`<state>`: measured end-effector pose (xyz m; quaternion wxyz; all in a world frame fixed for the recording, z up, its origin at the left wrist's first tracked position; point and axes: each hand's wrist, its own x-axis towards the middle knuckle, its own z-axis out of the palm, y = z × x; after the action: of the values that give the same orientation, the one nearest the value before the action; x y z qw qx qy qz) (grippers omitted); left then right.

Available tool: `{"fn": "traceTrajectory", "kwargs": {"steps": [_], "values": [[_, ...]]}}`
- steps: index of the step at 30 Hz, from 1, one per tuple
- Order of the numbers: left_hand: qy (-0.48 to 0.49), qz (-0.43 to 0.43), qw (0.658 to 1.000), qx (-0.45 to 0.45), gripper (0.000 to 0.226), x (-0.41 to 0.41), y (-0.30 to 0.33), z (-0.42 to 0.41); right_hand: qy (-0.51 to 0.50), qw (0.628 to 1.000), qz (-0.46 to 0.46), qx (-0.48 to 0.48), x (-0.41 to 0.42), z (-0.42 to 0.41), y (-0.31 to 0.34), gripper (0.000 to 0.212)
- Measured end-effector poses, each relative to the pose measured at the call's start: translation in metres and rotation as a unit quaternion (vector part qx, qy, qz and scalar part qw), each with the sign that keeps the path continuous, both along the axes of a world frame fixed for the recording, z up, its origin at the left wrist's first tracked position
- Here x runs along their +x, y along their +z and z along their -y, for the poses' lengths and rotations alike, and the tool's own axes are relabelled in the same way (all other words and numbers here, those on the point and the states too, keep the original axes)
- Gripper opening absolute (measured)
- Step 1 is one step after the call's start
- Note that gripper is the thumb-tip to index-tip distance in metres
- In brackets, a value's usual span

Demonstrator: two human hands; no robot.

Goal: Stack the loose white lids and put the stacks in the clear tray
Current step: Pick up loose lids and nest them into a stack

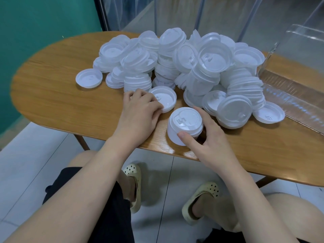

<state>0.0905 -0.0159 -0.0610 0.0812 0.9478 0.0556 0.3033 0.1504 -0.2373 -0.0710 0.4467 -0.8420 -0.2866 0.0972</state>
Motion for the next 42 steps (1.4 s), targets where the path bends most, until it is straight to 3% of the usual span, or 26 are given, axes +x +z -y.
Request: {"fn": "traceTrajectory", "kwargs": {"steps": [5, 12, 17, 19, 23, 28, 33, 36, 38, 42], "values": [[-0.006, -0.004, 0.999, -0.032, 0.008, -0.003, 0.004, 0.001, -0.002, 1.000, -0.001, 0.001, -0.001, -0.001, 0.001, 0.083], [0.009, -0.025, 0.988, -0.150, 0.022, -0.007, 0.004, 0.000, -0.003, 1.000, 0.000, -0.003, -0.003, 0.000, 0.004, 0.084], [0.010, 0.018, 0.962, -0.271, 0.024, -0.013, 0.011, 0.004, 0.001, 1.000, 0.003, 0.003, -0.003, 0.000, 0.005, 0.080], [0.012, 0.061, 0.939, -0.337, 0.020, -0.018, 0.019, 0.009, 0.001, 1.000, 0.003, 0.006, -0.003, 0.000, 0.005, 0.081], [-0.037, 0.136, 0.850, -0.507, 0.016, -0.027, 0.032, 0.020, 0.002, 1.000, -0.006, 0.019, -0.003, 0.000, 0.005, 0.082], [-0.091, 0.138, 0.768, -0.619, 0.017, -0.030, 0.034, 0.021, 0.000, 1.000, -0.004, 0.023, -0.003, -0.001, 0.005, 0.082], [-0.130, 0.099, 0.714, -0.681, 0.026, -0.028, 0.035, 0.022, 0.006, 1.000, 0.000, 0.024, -0.004, -0.001, 0.007, 0.083], [-0.142, 0.054, 0.706, -0.692, 0.030, -0.027, 0.034, 0.025, 0.012, 1.000, 0.003, 0.028, -0.005, -0.002, 0.010, 0.079], [-0.138, 0.025, 0.719, -0.681, 0.029, -0.024, 0.033, 0.028, 0.014, 0.999, 0.004, 0.039, -0.005, -0.001, 0.012, 0.075], [-0.093, -0.025, 0.825, -0.556, 0.015, -0.016, 0.021, 0.033, 0.021, 0.999, 0.014, 0.040, -0.005, -0.001, 0.011, 0.081]]}}
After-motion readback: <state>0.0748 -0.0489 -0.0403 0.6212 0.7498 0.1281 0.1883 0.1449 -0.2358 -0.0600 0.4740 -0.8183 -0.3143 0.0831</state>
